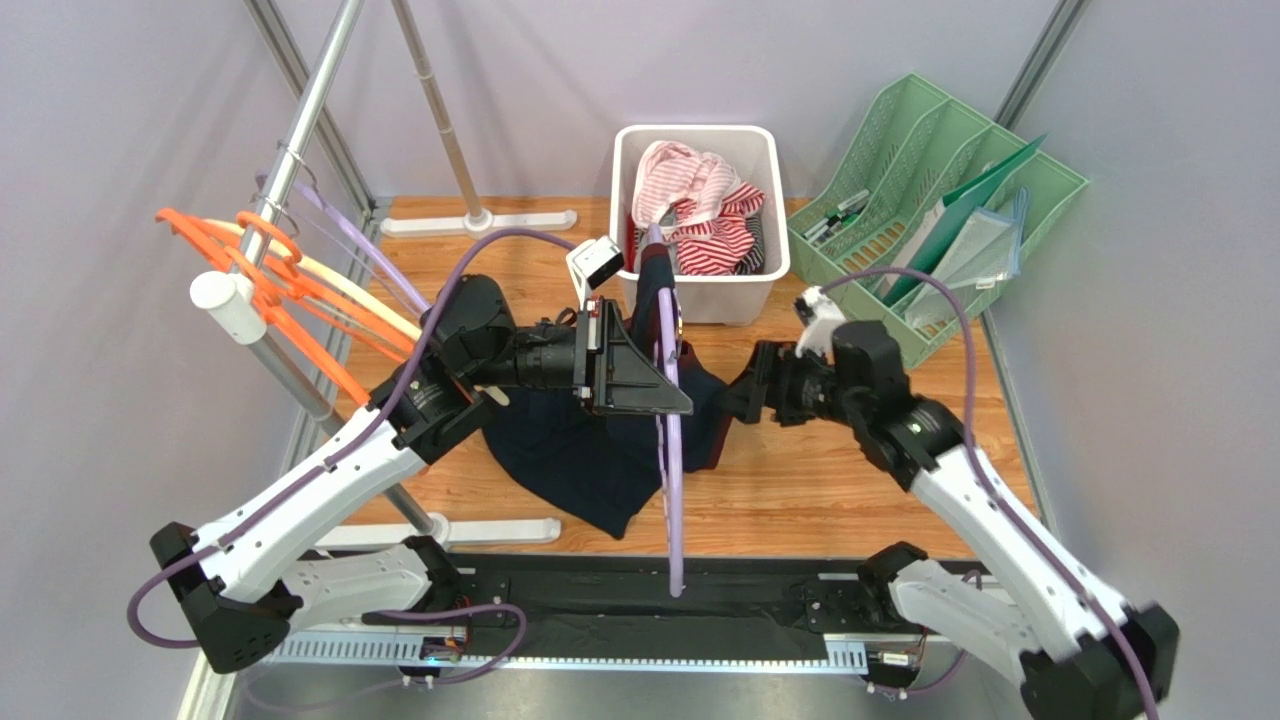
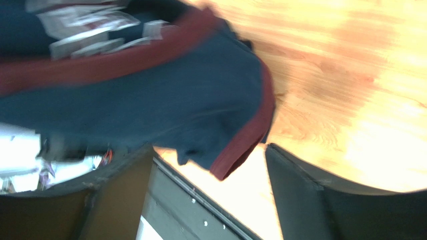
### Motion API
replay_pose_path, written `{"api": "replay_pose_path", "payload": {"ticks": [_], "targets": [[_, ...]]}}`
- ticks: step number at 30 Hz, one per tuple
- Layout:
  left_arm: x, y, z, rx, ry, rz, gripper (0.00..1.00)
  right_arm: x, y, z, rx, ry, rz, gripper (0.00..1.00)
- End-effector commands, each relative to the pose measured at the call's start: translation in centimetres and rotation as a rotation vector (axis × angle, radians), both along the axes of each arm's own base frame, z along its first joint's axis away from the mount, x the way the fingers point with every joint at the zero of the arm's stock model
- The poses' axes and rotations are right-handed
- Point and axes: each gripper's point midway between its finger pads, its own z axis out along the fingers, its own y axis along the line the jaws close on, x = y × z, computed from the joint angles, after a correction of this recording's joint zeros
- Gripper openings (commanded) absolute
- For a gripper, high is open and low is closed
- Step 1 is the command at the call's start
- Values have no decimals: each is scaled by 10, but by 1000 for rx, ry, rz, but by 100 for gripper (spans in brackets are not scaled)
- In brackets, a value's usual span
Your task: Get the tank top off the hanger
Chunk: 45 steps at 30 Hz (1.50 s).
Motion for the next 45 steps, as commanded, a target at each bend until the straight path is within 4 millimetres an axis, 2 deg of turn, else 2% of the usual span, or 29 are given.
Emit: {"api": "replay_pose_path", "payload": {"ticks": [1, 4, 8, 9, 11, 14, 19, 21, 24, 27, 32, 35, 37, 38, 39, 42, 45], "targets": [[-17, 12, 21, -38, -123, -37, 0, -48, -14, 35, -4, -116, 128, 89], [-21, 16, 16, -21, -127, -33, 0, -55, 1, 88, 80, -280, 256, 94], [-29, 25, 15, -15, -133, -15, 0, -55, 33, 161, 214, -530, 466, 86], [-31, 27, 14, -12, -134, -18, 0, -57, 38, 172, 233, -578, 506, 81], [-34, 29, 12, -5, -135, -24, 0, -53, 48, 193, 269, -661, 559, 80], [-41, 32, 10, -1, -137, -36, 0, -58, 64, 208, 288, -741, 658, 78], [-45, 36, 3, 8, -129, -40, 0, -67, 86, 214, 228, -864, 780, 85], [-46, 37, 2, 7, -130, -41, 0, -59, 91, 216, 216, -875, 770, 85], [-48, 40, 3, 0, -133, -38, 0, -48, 97, 218, 208, -867, 758, 78], [-51, 42, 5, -6, -135, -39, 0, -46, 103, 221, 222, -879, 777, 69], [-55, 44, 6, -12, -140, -48, 0, -45, 111, 222, 253, -876, 790, 67], [-57, 45, 6, -14, -138, -53, 0, -43, 117, 225, 270, -879, 792, 62], [-58, 46, 6, -16, -138, -53, 0, -40, 121, 225, 281, -871, 776, 48], [-57, 46, 6, -15, -137, -53, 0, -33, 121, 230, 277, -886, 729, 38], [-57, 45, 5, -13, -137, -52, 0, -28, 122, 229, 276, -872, 704, 20], [-56, 45, 1, -4, -133, -49, 0, -10, 118, 244, 264, -902, 577, 0], [-55, 44, -4, 7, -129, -45, 0, 8, 111, 259, 260, -886, 443, 0]]}}
